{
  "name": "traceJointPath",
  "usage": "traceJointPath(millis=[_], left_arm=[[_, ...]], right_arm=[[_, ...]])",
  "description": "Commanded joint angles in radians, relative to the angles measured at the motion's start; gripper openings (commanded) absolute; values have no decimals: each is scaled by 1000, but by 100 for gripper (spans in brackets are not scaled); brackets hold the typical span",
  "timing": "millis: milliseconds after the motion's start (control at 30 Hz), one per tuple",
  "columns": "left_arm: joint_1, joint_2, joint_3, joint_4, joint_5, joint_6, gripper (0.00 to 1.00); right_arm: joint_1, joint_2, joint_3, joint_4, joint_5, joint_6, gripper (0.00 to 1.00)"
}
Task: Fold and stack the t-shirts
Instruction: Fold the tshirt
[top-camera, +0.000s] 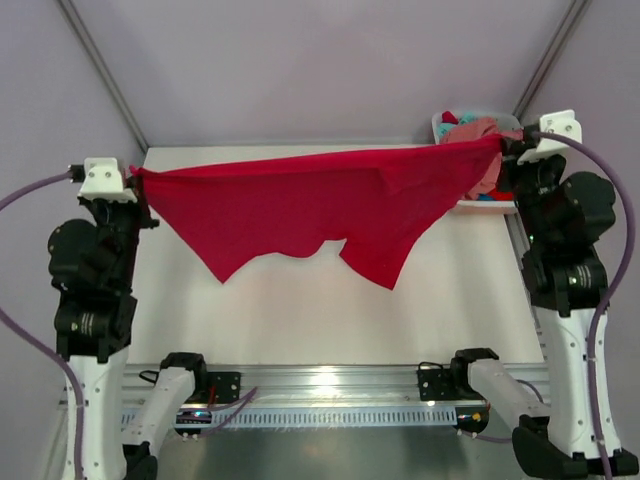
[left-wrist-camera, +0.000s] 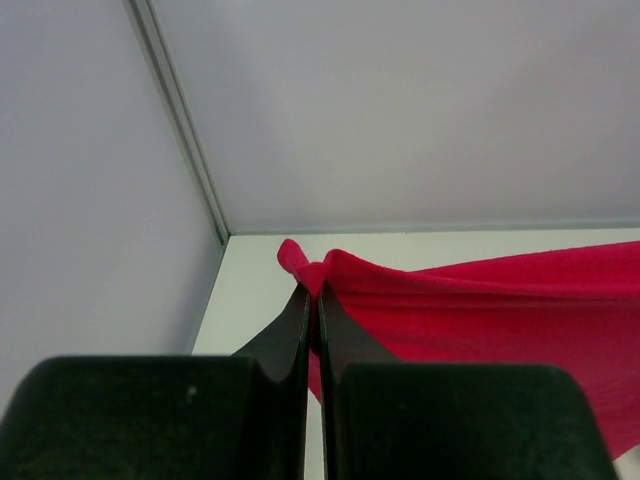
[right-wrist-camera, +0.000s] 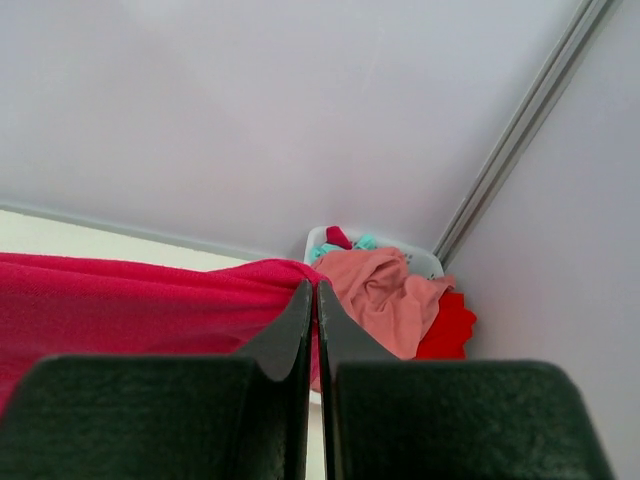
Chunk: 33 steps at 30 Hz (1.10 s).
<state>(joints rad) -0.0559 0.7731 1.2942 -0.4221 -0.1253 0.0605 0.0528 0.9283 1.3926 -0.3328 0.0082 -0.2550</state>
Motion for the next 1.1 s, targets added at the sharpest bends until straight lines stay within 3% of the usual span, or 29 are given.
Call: traceJointPath(millis=[0,467,1067], left_arm=[[36,-99,11,-133,-94,18,0],[34,-458,-136,-319,-103,44,0],[34,-652,-352,-349,-71,48,0]], right_arm=[[-31,-92,-1,-67,84,-7,3],[-30,-347,5,-252,58,46,3],[-31,-500,-58,-371,-137,106,3]])
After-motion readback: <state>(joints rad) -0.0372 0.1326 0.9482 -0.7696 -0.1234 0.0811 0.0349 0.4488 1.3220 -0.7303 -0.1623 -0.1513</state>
